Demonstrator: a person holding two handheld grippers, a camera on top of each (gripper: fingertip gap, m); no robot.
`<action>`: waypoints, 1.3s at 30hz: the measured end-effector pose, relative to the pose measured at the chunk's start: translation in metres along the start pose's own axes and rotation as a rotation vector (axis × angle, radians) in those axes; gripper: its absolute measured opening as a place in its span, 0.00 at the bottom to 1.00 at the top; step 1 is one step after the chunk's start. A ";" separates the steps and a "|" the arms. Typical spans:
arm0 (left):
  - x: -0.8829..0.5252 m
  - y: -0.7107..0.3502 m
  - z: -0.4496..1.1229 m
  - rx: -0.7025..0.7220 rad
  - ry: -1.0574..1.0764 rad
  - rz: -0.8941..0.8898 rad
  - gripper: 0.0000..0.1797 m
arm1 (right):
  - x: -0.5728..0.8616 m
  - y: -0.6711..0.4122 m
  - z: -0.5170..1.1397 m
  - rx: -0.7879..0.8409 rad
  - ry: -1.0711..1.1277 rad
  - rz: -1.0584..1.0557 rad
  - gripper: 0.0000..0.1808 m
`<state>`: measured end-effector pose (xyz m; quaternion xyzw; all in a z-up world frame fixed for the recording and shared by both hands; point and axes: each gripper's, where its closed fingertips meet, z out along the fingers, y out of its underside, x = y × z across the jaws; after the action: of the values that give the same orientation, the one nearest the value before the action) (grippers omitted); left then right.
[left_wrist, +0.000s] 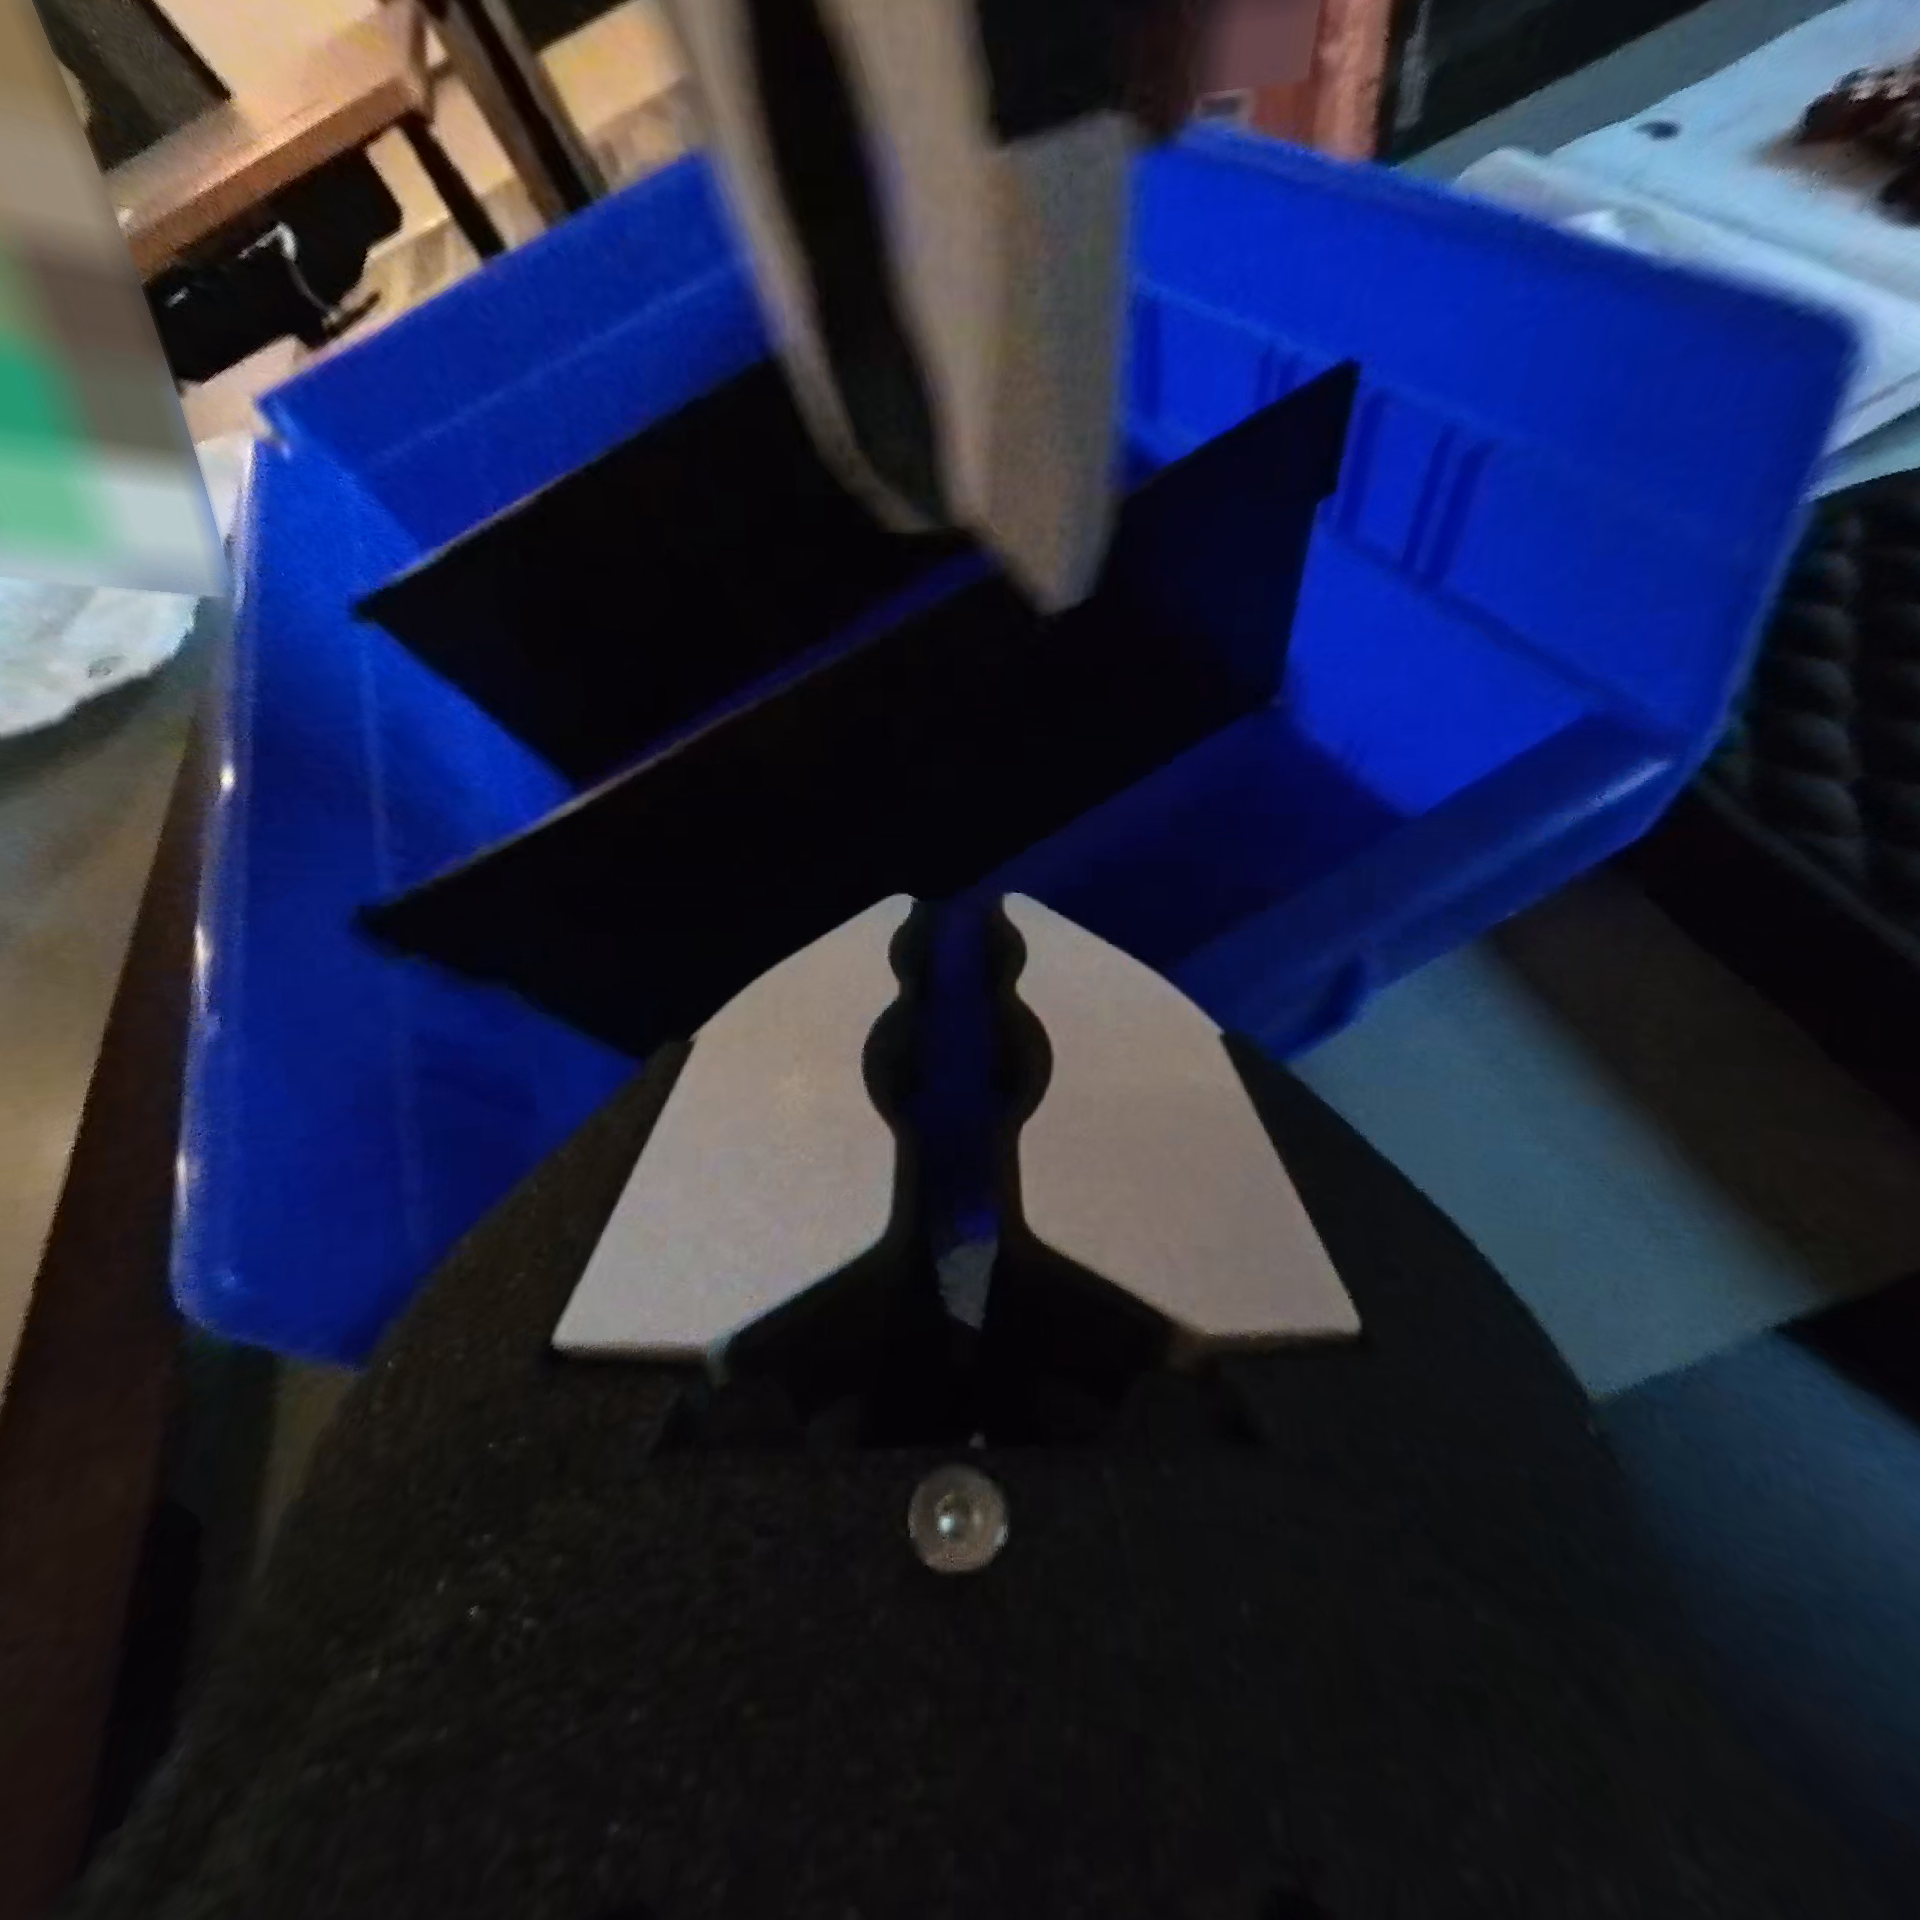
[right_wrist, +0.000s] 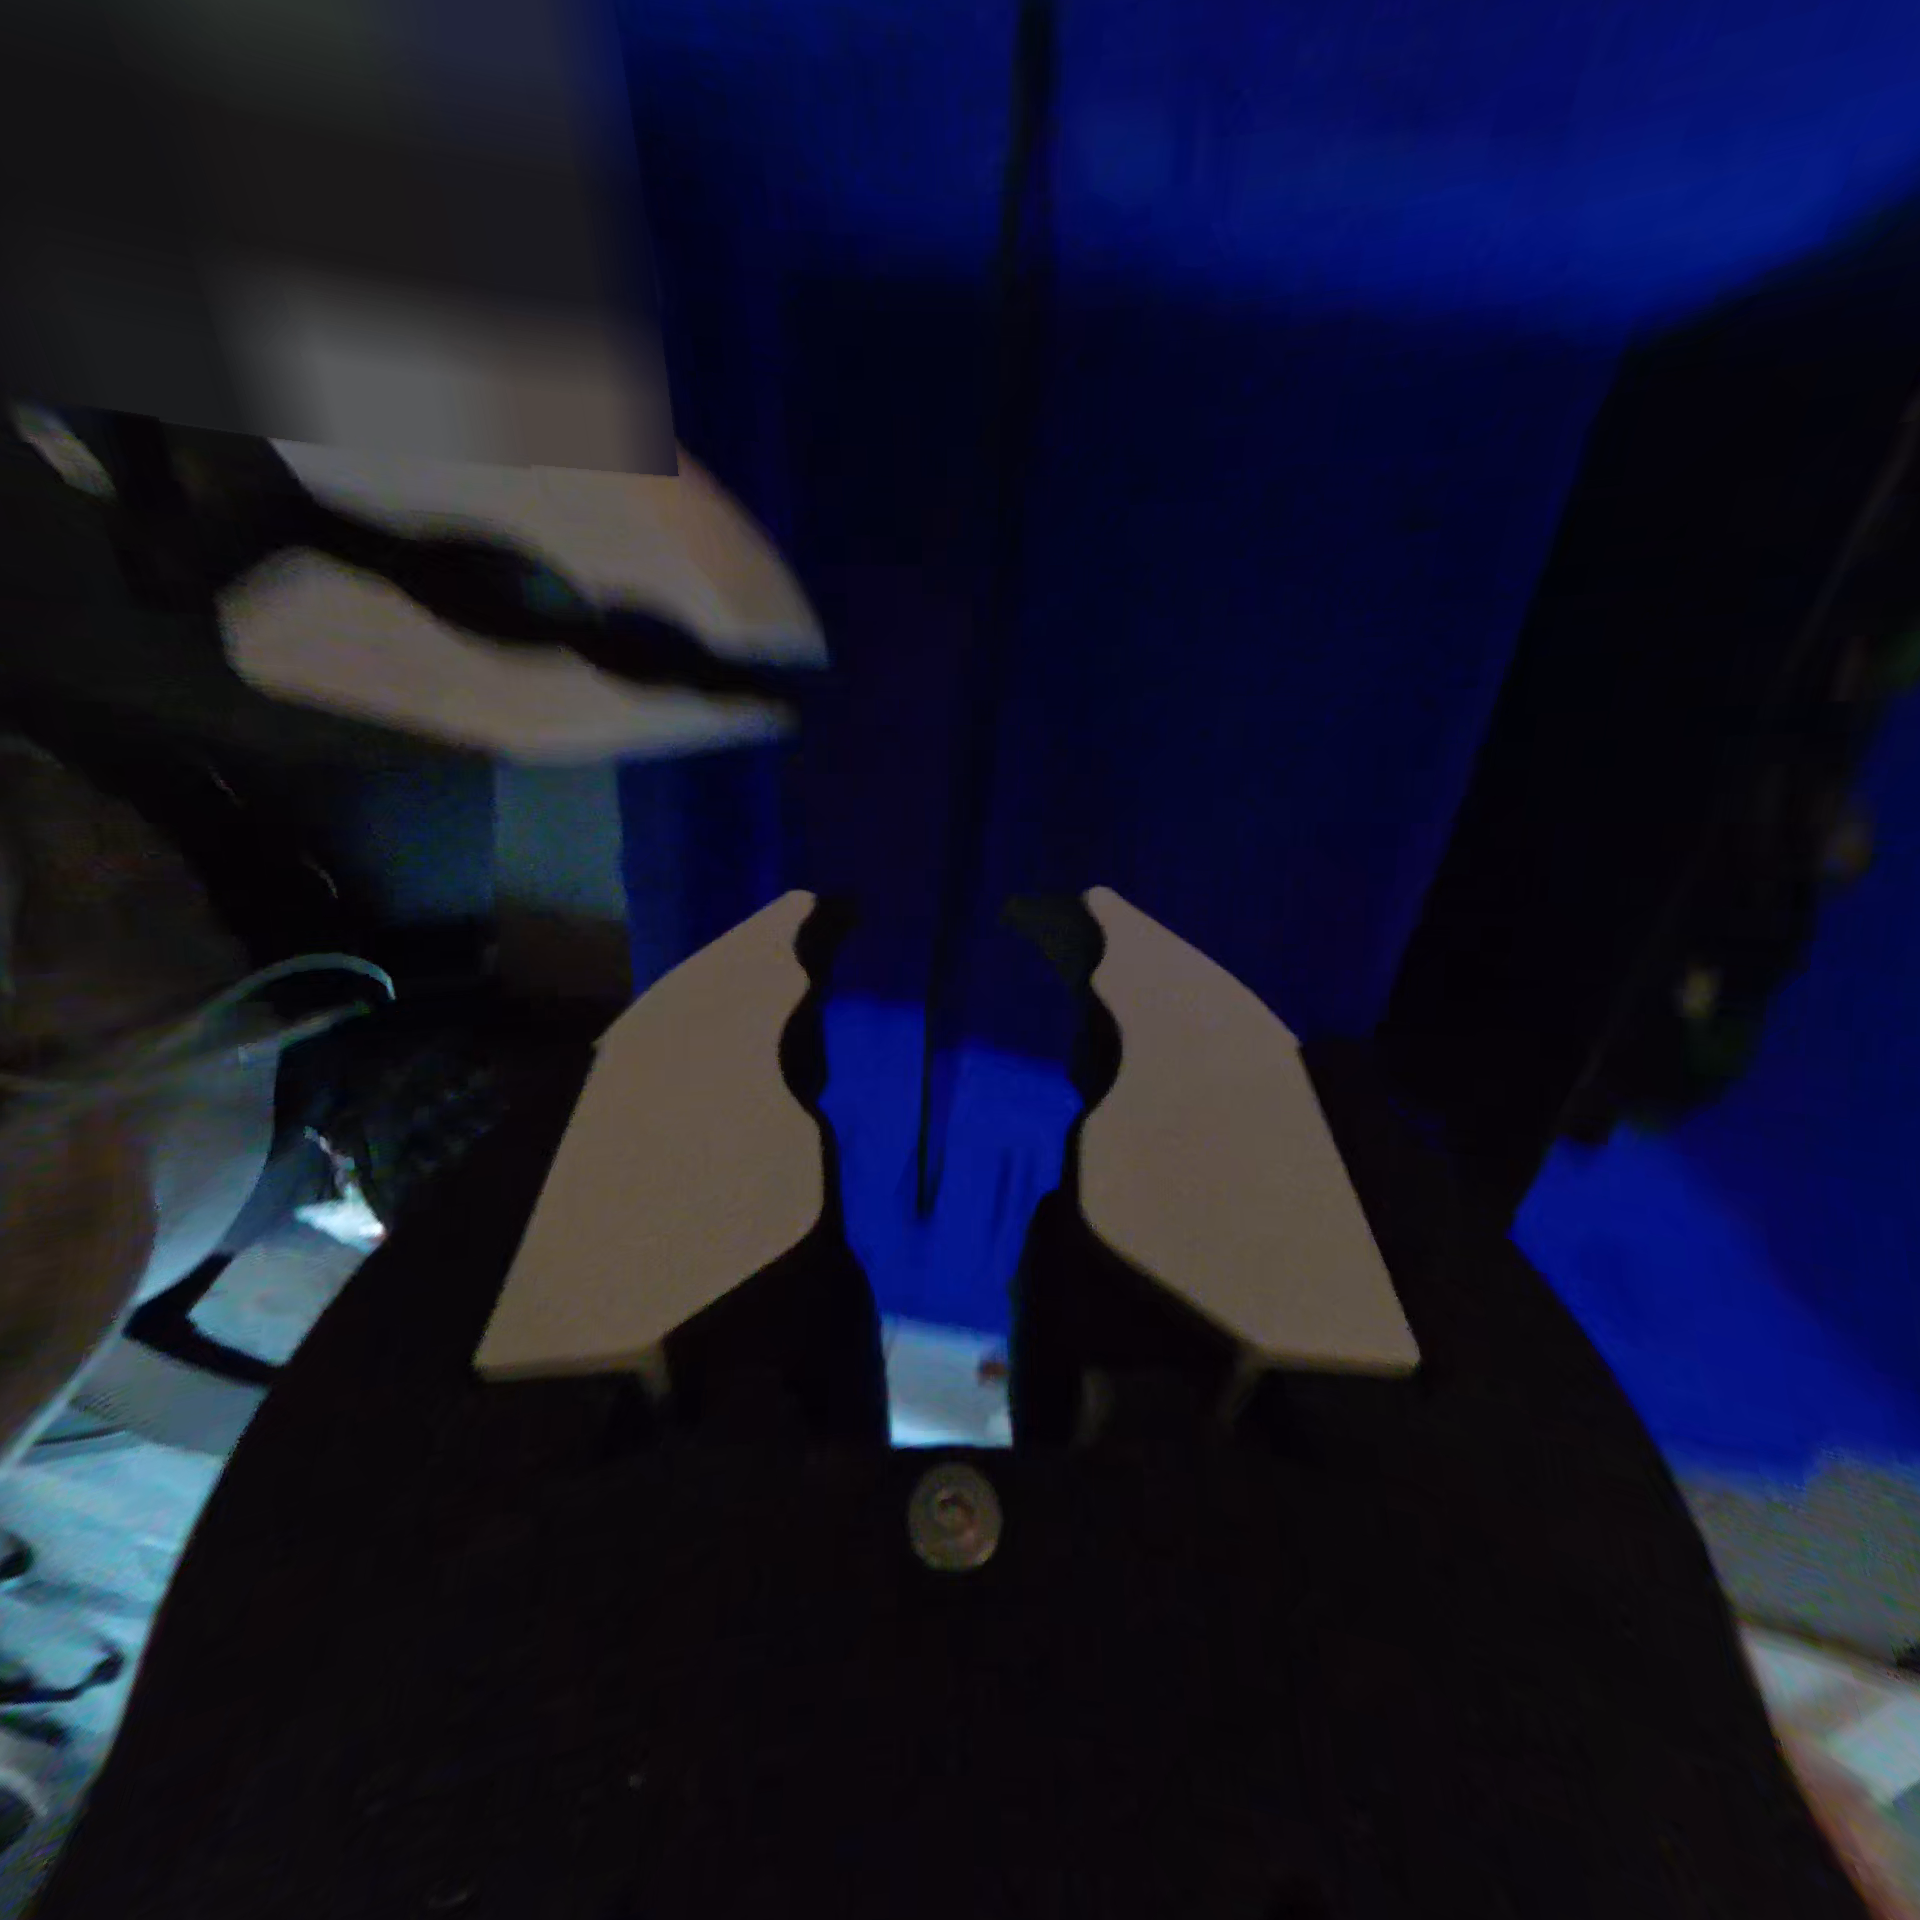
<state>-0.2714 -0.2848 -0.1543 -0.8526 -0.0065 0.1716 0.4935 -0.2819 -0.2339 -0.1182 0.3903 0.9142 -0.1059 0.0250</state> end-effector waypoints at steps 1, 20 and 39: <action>0.003 -0.005 -0.001 0.015 0.003 0.009 0.06 | 0.000 0.015 0.000 -0.016 0.007 0.018 0.21; 0.039 -0.012 0.020 -0.017 0.129 -0.042 0.03 | -0.005 0.050 0.038 -0.239 0.119 -0.180 0.01; 0.037 -0.011 0.016 -0.031 0.163 -0.052 0.12 | 0.007 0.021 -0.015 0.195 0.149 -0.003 0.33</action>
<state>-0.2398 -0.2588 -0.1632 -0.8708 0.0087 0.0885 0.4835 -0.2713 -0.2114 -0.1079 0.3962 0.8995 -0.1650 -0.0812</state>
